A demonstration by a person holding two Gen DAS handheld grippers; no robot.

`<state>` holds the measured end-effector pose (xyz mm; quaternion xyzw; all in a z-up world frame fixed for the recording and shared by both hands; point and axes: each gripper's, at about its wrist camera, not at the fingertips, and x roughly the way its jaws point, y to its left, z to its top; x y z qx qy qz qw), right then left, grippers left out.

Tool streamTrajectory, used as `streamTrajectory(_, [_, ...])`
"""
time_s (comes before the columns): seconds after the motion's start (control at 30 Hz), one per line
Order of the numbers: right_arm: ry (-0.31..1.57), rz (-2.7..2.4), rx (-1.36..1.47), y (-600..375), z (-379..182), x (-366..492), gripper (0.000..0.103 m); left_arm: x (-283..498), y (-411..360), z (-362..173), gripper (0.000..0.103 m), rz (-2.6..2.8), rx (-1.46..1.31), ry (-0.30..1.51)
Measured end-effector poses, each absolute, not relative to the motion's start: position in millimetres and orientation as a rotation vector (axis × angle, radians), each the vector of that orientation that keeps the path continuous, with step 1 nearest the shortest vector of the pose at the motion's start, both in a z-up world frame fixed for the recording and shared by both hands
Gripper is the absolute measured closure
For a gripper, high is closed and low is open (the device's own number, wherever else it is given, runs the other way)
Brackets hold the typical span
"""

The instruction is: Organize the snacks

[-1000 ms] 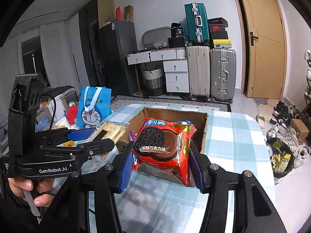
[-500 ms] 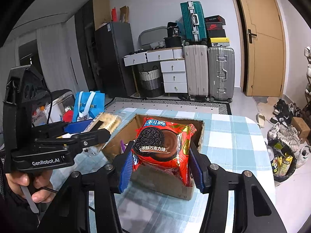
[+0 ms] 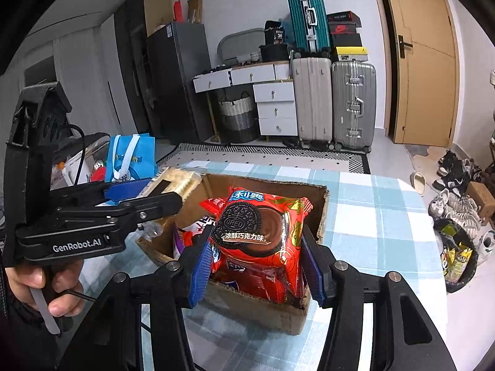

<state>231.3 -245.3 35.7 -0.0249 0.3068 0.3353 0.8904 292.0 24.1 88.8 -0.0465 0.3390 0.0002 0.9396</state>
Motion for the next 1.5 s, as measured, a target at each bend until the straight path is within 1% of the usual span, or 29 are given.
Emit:
streamTrajectory(0.27, [0.688,0.695,-0.107,-221,13,256,0.05,320,32,69,0.047,0.013,-0.085,0.715])
streamTrajectory(0.43, [0.689,0.69,-0.145,-209,2,266,0.05,331,35,57,0.047,0.013,-0.097,0.732])
streamTrajectory(0.9, [0.687,0.689,-0.178,-206,-8,291,0.05,364,34,27,0.047,-0.019,-0.086,0.732])
streamTrajectory(1.03, [0.686,0.691,-0.182,-206,-10,293,0.05,368,36,27,0.047,-0.027,-0.095,0.732])
streamTrajectory(1.07, [0.686,0.696,-0.182,-206,-10,292,0.05,368,36,27,0.047,-0.03,-0.096,0.733])
streamTrajectory(1.13, [0.685,0.709,-0.191,-207,-10,291,0.045,367,37,27,0.046,-0.036,-0.1,0.732])
streamTrajectory(1.17, [0.677,0.71,-0.195,-208,-9,288,0.044,366,36,28,0.045,-0.034,-0.096,0.731])
streamTrajectory(1.23, [0.648,0.704,-0.199,-212,-5,281,0.034,360,36,31,0.04,-0.029,-0.089,0.723])
streamTrajectory(1.3, [0.617,0.702,-0.191,-219,0,272,0.028,352,36,35,0.021,-0.02,-0.092,0.704])
streamTrajectory(1.33, [0.591,0.695,-0.182,-224,4,266,0.021,345,36,38,0.021,-0.02,-0.094,0.691])
streamTrajectory(1.43, [0.542,0.668,-0.16,-236,13,250,0.009,323,38,48,0.017,-0.032,-0.104,0.668])
streamTrajectory(1.47, [0.524,0.666,-0.148,-241,16,245,0.007,316,38,51,0.012,-0.037,-0.106,0.661])
streamTrajectory(1.5, [0.512,0.665,-0.141,-245,19,240,0.004,307,39,55,0.003,-0.036,-0.106,0.654])
